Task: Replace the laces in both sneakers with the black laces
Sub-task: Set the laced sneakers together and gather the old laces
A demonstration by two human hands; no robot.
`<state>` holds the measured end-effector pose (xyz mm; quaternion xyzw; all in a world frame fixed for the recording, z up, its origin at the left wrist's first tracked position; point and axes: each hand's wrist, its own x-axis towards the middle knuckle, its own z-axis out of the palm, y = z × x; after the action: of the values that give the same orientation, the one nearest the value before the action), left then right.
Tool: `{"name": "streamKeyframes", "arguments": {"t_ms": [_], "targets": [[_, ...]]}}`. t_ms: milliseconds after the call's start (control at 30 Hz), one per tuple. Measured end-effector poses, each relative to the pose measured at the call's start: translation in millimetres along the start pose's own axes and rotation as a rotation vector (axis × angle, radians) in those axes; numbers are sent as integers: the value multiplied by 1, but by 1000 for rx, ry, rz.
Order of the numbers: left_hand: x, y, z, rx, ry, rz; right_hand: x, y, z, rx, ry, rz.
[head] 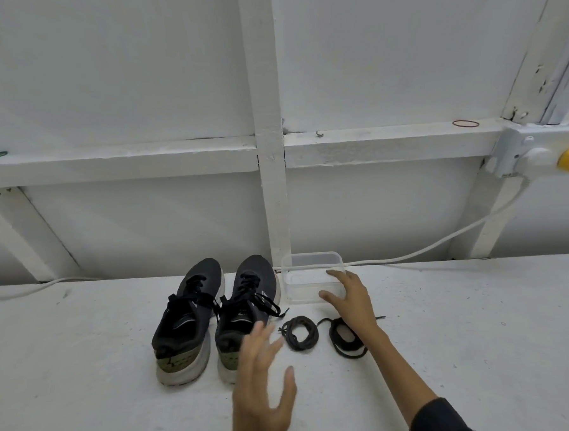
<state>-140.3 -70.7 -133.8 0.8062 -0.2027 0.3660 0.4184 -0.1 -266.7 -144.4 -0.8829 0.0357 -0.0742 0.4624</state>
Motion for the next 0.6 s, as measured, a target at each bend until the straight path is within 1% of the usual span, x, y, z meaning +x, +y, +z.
{"name": "streamKeyframes", "arguments": {"t_ms": [67,133,200,267,300,333,400,600], "targets": [[-2,0,13,-34,-146,-14,-13,2,-9,76,56,-42],[-11,-9,28,7,-262,-53,-30,9,-20,69,74,-49],[-26,-25,42,149,-398,-59,-49,21,-31,-51,-43,-53],[-37,-38,50,363,-582,-74,-64,39,-36,-269,-224,-98],[-39,-41,54,473,-649,-85,-70,47,-38,-371,-297,-120],[-42,-43,56,558,-686,-100,-74,53,-38,-452,-343,-137],[-44,-42,60,628,-715,-136,-77,57,-36,-538,-352,-149],[-36,-40,65,671,-762,-195,-70,44,-16,-568,-253,-140]]}}
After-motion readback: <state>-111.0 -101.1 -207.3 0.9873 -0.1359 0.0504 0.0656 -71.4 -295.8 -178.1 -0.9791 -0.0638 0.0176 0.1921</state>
